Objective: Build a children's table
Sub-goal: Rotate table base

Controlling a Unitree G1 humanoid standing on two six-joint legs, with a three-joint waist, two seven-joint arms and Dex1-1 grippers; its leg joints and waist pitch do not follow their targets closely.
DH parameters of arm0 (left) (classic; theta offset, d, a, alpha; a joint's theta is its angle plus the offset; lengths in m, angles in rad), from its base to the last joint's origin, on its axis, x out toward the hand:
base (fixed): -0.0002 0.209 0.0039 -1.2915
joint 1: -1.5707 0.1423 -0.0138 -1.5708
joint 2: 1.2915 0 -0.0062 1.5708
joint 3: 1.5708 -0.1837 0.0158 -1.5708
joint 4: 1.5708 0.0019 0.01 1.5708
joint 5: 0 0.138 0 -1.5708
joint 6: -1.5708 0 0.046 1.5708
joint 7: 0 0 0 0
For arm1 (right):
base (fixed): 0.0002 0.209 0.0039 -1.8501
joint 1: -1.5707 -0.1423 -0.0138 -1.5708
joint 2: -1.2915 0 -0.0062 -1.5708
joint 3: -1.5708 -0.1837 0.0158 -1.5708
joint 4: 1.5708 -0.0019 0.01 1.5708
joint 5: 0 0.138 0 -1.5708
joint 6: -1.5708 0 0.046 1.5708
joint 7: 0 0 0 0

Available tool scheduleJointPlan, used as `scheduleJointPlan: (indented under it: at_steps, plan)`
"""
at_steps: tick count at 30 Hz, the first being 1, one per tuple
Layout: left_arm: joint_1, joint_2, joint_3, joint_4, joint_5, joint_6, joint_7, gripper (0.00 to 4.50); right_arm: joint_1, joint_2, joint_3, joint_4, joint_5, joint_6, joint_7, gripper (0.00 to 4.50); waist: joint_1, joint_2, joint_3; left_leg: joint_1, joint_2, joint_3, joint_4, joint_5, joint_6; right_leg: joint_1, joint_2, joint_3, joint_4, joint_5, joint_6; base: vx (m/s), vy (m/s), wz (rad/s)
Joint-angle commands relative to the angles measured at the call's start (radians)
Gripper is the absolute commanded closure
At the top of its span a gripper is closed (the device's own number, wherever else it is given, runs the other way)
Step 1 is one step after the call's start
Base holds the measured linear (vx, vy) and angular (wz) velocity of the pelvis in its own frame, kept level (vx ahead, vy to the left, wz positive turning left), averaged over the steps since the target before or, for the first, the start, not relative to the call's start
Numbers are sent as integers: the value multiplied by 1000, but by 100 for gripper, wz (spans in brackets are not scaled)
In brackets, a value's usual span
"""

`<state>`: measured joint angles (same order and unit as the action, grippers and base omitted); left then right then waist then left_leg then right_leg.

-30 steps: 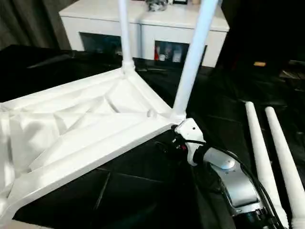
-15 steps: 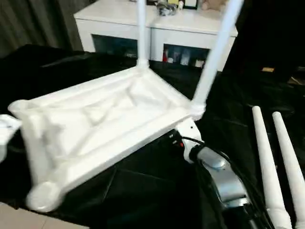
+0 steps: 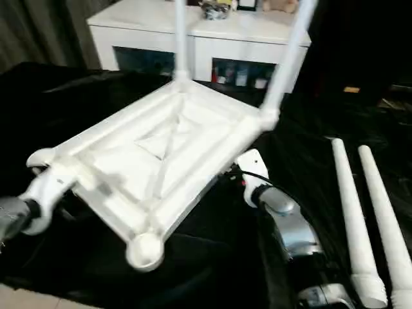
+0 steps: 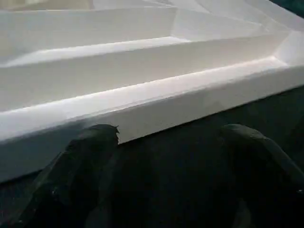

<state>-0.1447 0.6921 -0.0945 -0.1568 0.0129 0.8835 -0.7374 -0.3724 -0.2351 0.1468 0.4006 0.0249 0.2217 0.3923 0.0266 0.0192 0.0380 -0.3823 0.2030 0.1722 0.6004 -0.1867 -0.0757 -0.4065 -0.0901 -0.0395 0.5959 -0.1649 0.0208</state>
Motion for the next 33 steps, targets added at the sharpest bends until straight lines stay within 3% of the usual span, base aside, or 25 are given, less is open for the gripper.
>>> scheduleJointPlan:
  at_steps: [1,5,11,17,18,21,22,24,27,29,30,31,32,33]
  plan:
    - [7,-23,-40,-41,-36,-30,-30,2,-28,30,40,-3,-1,-32,34,44,-3,2,-54,13,9,-1,-86,-274,-7,32,-25,22,-61,-240,-198,0,0,0]
    - [12,-46,-63,-63,-48,-29,-30,2,-28,42,53,4,-2,-53,57,44,-1,2,-53,17,10,2,-85,-268,-3,30,-23,23,-60,-237,-202,0,0,0]
    - [-24,-118,-128,-43,-43,-59,-16,2,-26,62,64,6,5,-84,89,44,1,4,-50,23,10,3,-87,-323,-17,25,-22,24,-68,-295,-183,0,0,0]
    - [-62,-178,-183,-32,-46,-79,-15,2,-19,65,71,-13,-2,-89,97,44,3,3,-41,33,10,-1,-90,-432,-33,11,-24,23,-90,-454,-139,-8,-1,1]
    - [-69,-194,-179,-55,-70,-77,-31,2,3,40,67,-63,-3,-85,106,44,3,4,-37,38,10,-3,-90,-472,-36,4,-25,21,-101,-524,-117,-50,-3,7]
    - [-69,-202,-164,-73,-87,-84,-41,2,30,8,53,-118,-3,-75,112,44,8,0,-32,50,8,-6,-86,-528,-37,-8,-24,15,-118,-617,-81,-71,-2,10]
    - [-67,-205,-155,-73,-88,-109,-46,2,47,-16,37,-153,-3,-65,113,44,5,-4,-31,44,6,-10,-88,-544,-36,-4,-24,9,-122,-655,-62,-74,4,4]
    - [-67,-211,-156,-69,-92,-136,-57,2,70,-51,12,-198,-4,-51,116,44,0,4,-27,44,9,-19,-97,-578,-39,4,-27,-5,-135,-692,-37,-66,10,-3]
    - [-72,-226,-162,-64,-87,-155,-58,2,92,-92,-12,-247,-14,-28,120,44,-11,9,-21,41,12,-28,-110,-635,-46,13,-20,-21,-140,-672,-29,-63,28,-7]
    - [-85,-271,-167,-54,-96,-185,-50,2,101,-137,-58,-287,-18,29,106,44,-26,13,-15,36,14,-33,-121,-682,-45,30,-17,-39,-144,-664,-20,-29,17,-7]
    - [-88,-278,-172,-59,-101,-189,-53,2,102,-151,-74,-299,-20,46,100,44,-36,20,-11,34,27,-40,-146,-766,-57,51,-10,-59,-131,-597,-36,0,0,0]
    - [-87,-279,-173,-66,-104,-189,-56,2,103,-158,-82,-306,-19,57,98,44,-36,21,-11,31,32,-38,-157,-790,-55,60,-7,-63,-117,-566,-45,-68,38,-7]
    - [-84,-276,-173,-84,-116,-186,-61,2,105,-170,-97,-326,-18,83,95,44,-27,37,-6,4,48,-22,-202,-824,-50,93,4,-64,-52,-480,-68,-118,-5,-3]
    - [-77,-266,-167,-106,-127,-185,-70,2,107,-181,-106,-349,-44,120,69,44,-15,40,-3,-33,63,-12,-241,-852,-49,130,6,-58,39,-403,-73,-118,-5,-3]
